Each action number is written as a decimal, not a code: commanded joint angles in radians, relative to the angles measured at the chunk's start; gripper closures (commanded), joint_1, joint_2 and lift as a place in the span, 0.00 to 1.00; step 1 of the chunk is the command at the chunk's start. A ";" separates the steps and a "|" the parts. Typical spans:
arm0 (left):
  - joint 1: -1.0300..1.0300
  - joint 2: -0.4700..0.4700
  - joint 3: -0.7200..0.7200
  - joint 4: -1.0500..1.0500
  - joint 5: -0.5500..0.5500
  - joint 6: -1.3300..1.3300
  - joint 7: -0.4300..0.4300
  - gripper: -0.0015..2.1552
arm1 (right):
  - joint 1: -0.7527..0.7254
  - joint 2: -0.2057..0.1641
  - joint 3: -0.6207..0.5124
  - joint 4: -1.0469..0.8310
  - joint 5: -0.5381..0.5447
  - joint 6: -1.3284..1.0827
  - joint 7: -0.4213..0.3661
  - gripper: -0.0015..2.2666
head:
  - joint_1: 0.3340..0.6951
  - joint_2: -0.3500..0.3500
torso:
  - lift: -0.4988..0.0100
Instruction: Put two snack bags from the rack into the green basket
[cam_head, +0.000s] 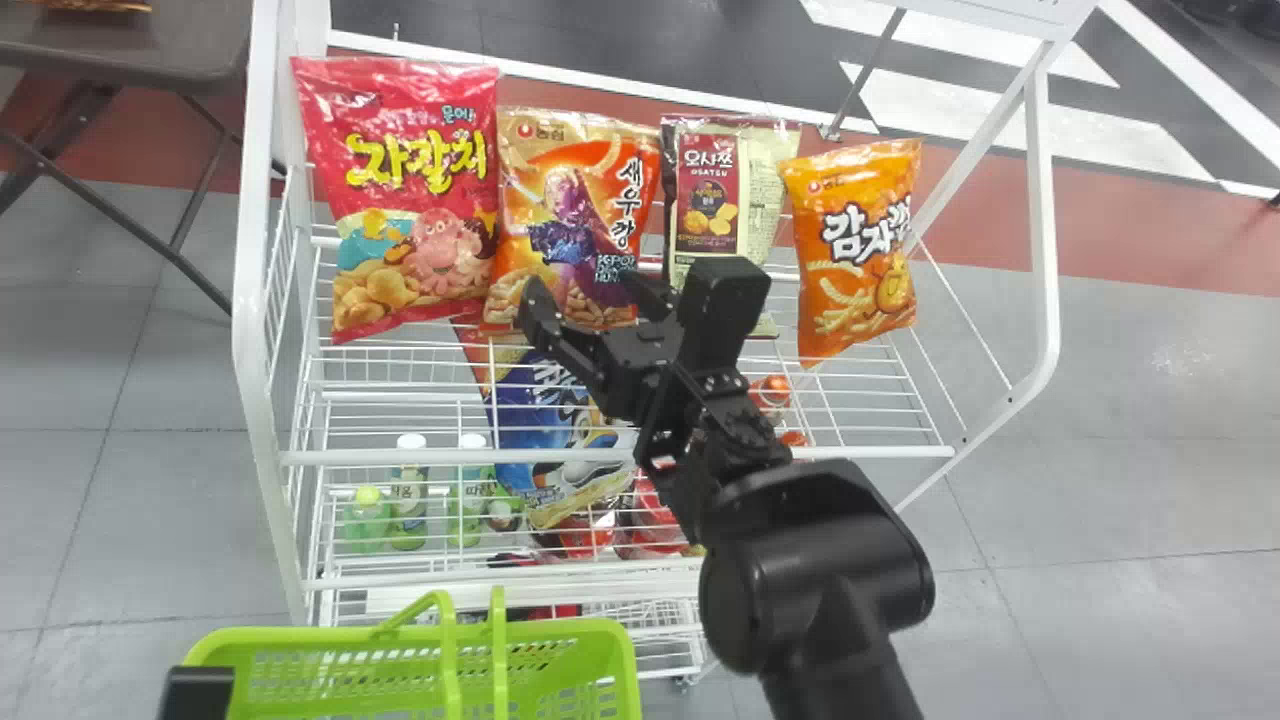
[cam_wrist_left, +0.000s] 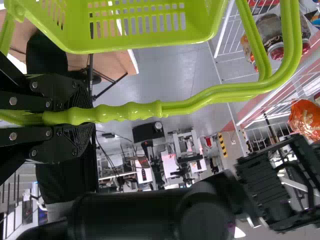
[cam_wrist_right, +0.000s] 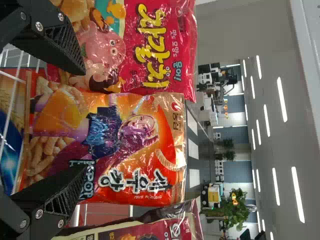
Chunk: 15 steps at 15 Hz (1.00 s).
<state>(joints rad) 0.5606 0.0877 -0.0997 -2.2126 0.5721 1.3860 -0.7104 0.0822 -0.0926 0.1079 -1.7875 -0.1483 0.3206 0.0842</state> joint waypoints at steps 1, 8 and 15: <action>-0.005 0.001 0.000 0.005 0.000 0.003 0.000 0.99 | -0.067 0.002 0.001 0.074 -0.001 -0.005 -0.015 0.07 | 1.00 0.05 | 0.97; -0.034 0.001 -0.006 0.021 0.000 0.037 0.009 0.99 | -0.231 0.001 0.003 0.261 0.009 -0.027 -0.032 0.07 | 1.00 0.05 | 0.97; -0.061 0.001 -0.015 0.053 0.000 0.037 0.015 0.99 | -0.340 0.002 0.035 0.398 0.038 0.087 0.089 0.78 | 1.00 0.10 | 0.97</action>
<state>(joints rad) 0.5042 0.0892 -0.1141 -2.1630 0.5722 1.4229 -0.6952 -0.2561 -0.0907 0.1308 -1.3930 -0.1220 0.3936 0.1712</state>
